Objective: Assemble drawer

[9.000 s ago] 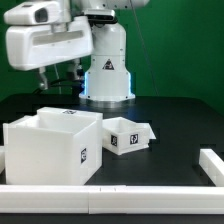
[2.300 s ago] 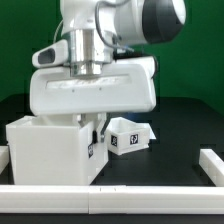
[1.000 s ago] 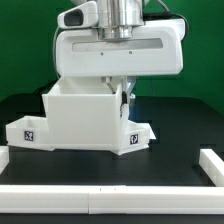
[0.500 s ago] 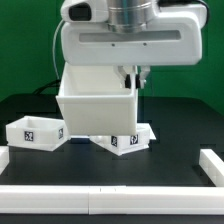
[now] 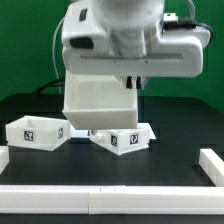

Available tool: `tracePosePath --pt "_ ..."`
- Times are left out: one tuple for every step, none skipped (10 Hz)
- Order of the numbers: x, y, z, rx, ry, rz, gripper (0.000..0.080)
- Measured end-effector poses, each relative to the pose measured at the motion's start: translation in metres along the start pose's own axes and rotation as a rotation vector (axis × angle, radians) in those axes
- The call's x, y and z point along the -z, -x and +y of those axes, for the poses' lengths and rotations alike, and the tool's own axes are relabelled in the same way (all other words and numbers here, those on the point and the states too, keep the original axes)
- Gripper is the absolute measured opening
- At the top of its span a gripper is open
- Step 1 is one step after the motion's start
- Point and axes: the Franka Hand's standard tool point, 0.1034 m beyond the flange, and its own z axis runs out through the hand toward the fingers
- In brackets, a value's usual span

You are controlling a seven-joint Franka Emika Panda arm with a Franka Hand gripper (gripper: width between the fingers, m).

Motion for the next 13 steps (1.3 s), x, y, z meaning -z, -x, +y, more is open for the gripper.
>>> tracePosePath --pt "0.001 -0.003 -0.004 0.015 0.015 -0.071 0.0068" --pt "0.001 -0.004 -0.009 0.025 0.029 -0.108 0.0068" --pt "0.003 -0.01 -0.01 0.028 0.027 -0.084 0.0068" --pt "0.003 -0.009 -0.009 0.028 0.025 -0.079 0.0068" --pt "0.002 -0.009 -0.009 0.027 0.025 -0.081 0.0068" --pt "0.0 -0.01 -0.01 0.021 0.027 -0.088 0.0068" --pt "-0.003 -0.015 -0.014 0.001 0.035 -0.098 0.0068" --pt "-0.006 -0.014 -0.019 0.004 0.043 -0.095 0.0068" --pt "-0.009 -0.009 -0.021 0.003 0.045 -0.104 0.0068" --pt "-0.015 -0.013 -0.022 -0.006 0.05 -0.13 0.0068" --pt "-0.019 -0.023 -0.026 0.0 0.055 -0.118 0.0068" --pt "-0.016 -0.024 -0.031 0.005 0.057 -0.091 0.0068" --pt "-0.017 -0.027 -0.036 0.01 0.061 -0.058 0.0068"
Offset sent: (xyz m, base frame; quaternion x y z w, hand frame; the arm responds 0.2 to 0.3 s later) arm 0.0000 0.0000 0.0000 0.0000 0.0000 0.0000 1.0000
